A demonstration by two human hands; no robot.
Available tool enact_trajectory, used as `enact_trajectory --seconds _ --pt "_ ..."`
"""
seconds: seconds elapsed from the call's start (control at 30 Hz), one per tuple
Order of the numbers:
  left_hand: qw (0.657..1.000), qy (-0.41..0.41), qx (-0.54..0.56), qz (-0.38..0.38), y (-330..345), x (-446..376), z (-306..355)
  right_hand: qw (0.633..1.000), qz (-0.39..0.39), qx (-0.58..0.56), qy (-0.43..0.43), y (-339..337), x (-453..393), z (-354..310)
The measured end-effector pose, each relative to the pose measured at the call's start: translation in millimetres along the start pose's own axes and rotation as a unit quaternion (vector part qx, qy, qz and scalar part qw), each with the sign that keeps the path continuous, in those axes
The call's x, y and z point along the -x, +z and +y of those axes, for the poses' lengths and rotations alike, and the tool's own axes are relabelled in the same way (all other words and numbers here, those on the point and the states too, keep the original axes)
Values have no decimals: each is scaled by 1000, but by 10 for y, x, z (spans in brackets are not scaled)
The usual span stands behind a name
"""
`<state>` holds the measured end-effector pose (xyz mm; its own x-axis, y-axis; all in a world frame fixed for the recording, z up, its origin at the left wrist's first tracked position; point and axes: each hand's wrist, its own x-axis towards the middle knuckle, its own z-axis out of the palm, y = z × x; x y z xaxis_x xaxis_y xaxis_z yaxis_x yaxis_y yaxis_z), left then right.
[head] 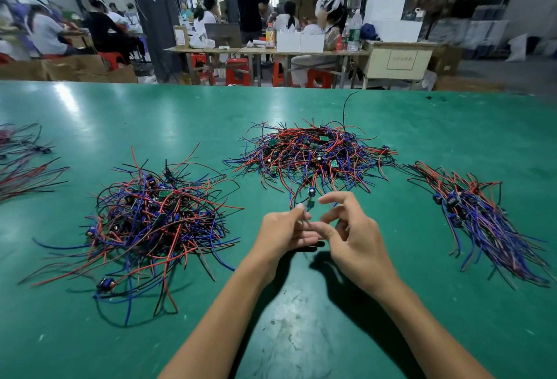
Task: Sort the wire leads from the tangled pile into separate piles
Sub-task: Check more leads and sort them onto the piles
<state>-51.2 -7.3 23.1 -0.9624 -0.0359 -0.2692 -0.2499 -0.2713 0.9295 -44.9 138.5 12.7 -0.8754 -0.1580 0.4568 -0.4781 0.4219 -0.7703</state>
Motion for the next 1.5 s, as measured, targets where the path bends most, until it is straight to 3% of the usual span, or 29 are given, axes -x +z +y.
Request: enact_trajectory --seconds 0.2,0.37,0.5,0.57,0.67,0.77,0.87,0.93,1.07,1.23,1.5 --pt "1000 5 12 2 -85 9 15 987 -142 -63 -32 52 54 -80" --pt "996 1 89 6 -138 -14 33 954 -248 -158 53 -51 26 -20" --pt "999 29 42 -7 -111 17 10 939 -286 -165 94 -141 2 32" --pt "999 48 8 -23 -87 37 3 946 -259 -153 121 -188 -31 50" --pt "996 65 -41 -49 -63 74 -7 975 -121 -78 169 -218 -110 83" --pt "987 95 -102 -81 -51 100 -33 973 -37 -39 224 -185 -130 109" --pt "976 106 -141 -128 -50 108 -42 962 -44 -73 259 -153 -114 98" --pt "970 101 -158 -153 -48 113 -42 950 -64 -154 265 -154 -124 67" --pt "976 85 -139 -146 -57 116 -18 922 -30 -302 242 -211 -144 16" --pt "989 67 -87 -94 -94 90 22 916 -6 -311 252 -243 -158 43" --pt "986 67 -111 -106 -96 64 11 919 -4 -301 255 -231 -162 63"
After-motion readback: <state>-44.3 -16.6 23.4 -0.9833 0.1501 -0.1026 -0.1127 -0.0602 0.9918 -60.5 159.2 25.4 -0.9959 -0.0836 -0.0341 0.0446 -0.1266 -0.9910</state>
